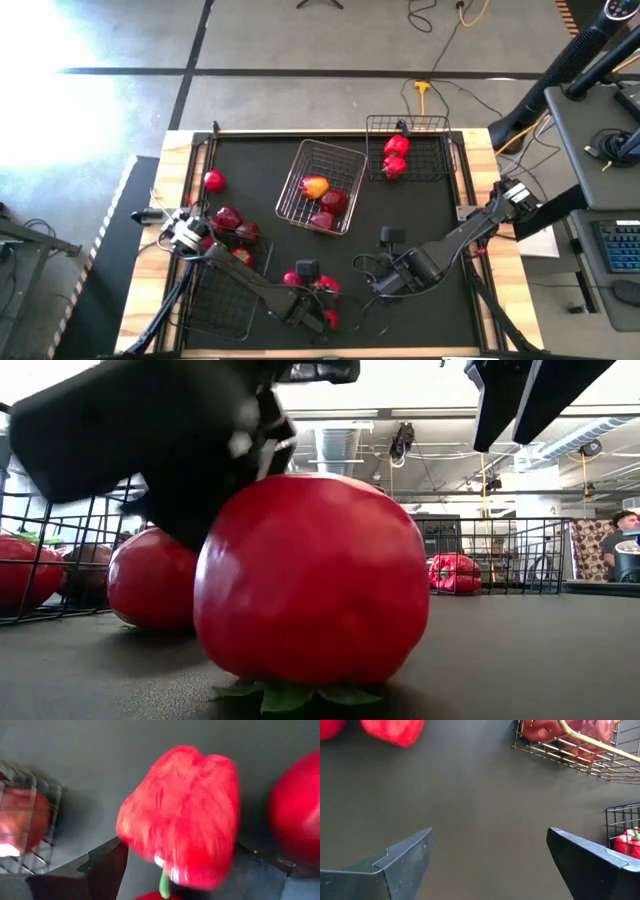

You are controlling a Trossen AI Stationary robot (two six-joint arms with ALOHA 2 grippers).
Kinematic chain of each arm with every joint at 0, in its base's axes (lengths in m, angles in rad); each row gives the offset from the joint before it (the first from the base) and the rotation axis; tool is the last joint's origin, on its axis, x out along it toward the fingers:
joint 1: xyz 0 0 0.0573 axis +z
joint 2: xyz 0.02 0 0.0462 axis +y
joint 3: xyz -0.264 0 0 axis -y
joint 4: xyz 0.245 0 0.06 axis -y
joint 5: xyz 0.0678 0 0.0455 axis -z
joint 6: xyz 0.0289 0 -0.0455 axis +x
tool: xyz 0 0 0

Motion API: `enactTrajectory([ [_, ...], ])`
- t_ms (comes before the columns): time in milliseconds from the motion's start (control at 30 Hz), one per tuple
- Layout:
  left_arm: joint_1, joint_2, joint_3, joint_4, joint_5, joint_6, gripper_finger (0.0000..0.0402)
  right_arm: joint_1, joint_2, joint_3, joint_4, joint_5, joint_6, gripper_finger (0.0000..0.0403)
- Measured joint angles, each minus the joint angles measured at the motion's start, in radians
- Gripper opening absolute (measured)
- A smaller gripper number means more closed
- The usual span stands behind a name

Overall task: Sort produce into baskets
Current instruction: Put the red bell pepper into the top black wire basket

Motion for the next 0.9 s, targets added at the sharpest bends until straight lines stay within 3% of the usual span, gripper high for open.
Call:
enactTrajectory([
  [333, -0.006, 0.017, 0.028, -0.014, -0.053, -0.031, 0.0315, 0.000, 0.028, -0.028, 0.202, 0.002, -0.057, 0.0380],
  [633, -0.016, 0.018, 0.027, -0.027, -0.060, -0.075, 0.0336, 0.000, 0.175, -0.097, 0.588, -0.008, -0.191, 0.0380],
  [900, -0.028, 0.018, 0.021, -0.042, -0.092, -0.126, 0.0336, -0.024, 0.279, -0.069, 0.709, -0.009, -0.162, 0.0380],
])
